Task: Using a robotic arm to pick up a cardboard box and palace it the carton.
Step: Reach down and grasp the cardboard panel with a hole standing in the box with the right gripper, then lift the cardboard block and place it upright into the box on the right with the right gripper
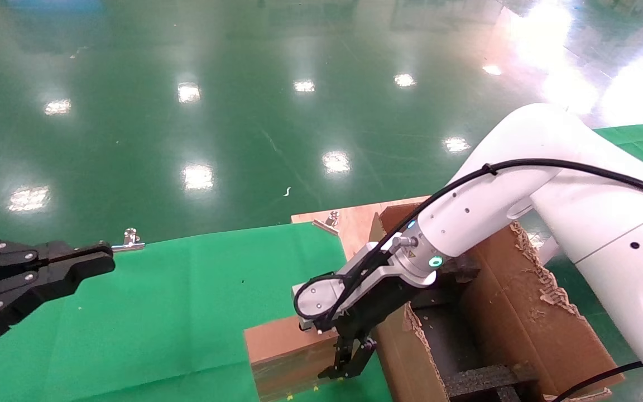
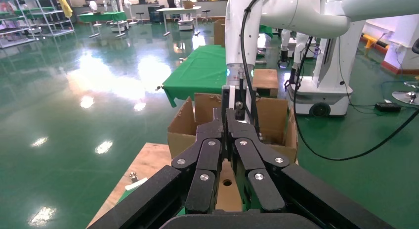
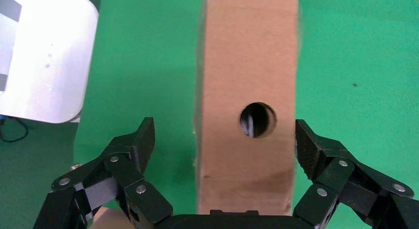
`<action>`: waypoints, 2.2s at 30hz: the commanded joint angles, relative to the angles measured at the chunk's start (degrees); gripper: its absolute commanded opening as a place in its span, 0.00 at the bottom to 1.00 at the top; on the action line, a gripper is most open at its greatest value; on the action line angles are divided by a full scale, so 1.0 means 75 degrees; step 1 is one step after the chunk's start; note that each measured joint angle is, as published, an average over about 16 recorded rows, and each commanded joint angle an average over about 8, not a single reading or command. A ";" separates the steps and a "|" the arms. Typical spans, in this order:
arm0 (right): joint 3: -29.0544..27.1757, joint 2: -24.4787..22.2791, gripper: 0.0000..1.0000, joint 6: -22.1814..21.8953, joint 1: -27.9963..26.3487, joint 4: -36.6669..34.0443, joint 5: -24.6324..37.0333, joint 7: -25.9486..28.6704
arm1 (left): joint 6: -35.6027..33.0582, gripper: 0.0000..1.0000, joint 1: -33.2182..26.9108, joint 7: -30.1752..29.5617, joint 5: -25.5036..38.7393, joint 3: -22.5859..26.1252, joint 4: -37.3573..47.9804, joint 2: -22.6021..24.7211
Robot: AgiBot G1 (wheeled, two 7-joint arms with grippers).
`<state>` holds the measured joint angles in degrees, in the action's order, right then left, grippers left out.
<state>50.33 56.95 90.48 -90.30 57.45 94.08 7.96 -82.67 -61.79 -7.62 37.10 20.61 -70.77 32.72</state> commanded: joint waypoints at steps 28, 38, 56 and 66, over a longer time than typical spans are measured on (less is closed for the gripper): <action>-0.0024 -0.0018 0.00 -0.0016 0.0017 0.0009 -0.0016 0.0001 | 0.0001 1.00 0.0001 0.0000 0.0000 0.0000 0.0001 0.0000; -0.0036 -0.0031 0.00 -0.0047 0.0027 0.0004 -0.0047 0.0019 | 0.0001 1.00 0.0000 0.0000 0.0000 0.0000 0.0001 0.0000; -0.0305 -0.0704 0.00 0.0049 -0.1993 -0.0561 -0.0916 0.0180 | 0.0001 1.00 0.0001 0.0001 0.0000 0.0000 0.0001 0.0000; 0.0369 -0.1737 0.00 0.0095 -0.3442 -0.0791 -0.1803 0.0301 | 0.0001 1.00 0.0000 0.0001 0.0000 0.0000 0.0001 0.0000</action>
<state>53.08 43.61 91.13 -115.43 51.83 81.12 10.41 -82.66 -61.78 -7.62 37.10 20.61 -70.76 32.71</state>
